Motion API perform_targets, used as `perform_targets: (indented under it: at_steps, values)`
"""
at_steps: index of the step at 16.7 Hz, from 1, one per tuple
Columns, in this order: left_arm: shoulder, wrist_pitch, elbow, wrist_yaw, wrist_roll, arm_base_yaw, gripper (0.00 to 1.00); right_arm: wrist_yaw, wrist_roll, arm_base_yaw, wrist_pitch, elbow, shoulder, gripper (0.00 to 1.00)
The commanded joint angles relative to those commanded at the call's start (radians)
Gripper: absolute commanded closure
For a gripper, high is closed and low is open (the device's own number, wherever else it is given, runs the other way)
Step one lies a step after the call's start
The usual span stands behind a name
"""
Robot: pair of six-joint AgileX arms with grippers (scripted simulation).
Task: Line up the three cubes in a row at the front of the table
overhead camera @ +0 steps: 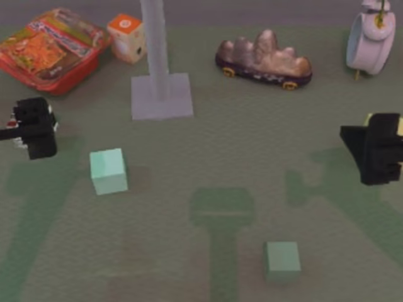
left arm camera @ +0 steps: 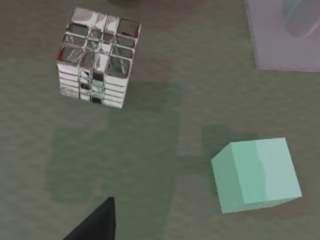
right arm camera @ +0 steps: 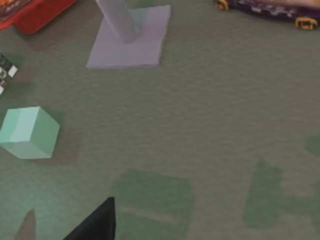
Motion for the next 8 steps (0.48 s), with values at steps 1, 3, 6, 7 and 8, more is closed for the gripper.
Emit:
perform_targets:
  at_steps: [1,3,6,7,8]
  values:
    - [0.107,-0.061,0.080,0.001,-0.025,-0.017,0.00,-0.002,-0.039,-0.039,0.050,-0.066,-0.088,0.00]
    - [0.318,-0.179,0.237,0.003,-0.075,-0.051,0.00,-0.006,-0.118,-0.125,0.152,-0.214,-0.261,0.00]
    - [0.610,-0.337,0.456,0.005,-0.144,-0.096,0.00,-0.012,-0.223,-0.256,0.294,-0.436,-0.483,0.00]
    - [0.696,-0.382,0.521,0.005,-0.165,-0.108,0.00,-0.013,-0.257,-0.302,0.341,-0.509,-0.556,0.00]
    - [0.776,-0.423,0.582,0.005,-0.184,-0.120,0.00,-0.015,-0.285,-0.343,0.382,-0.572,-0.620,0.00]
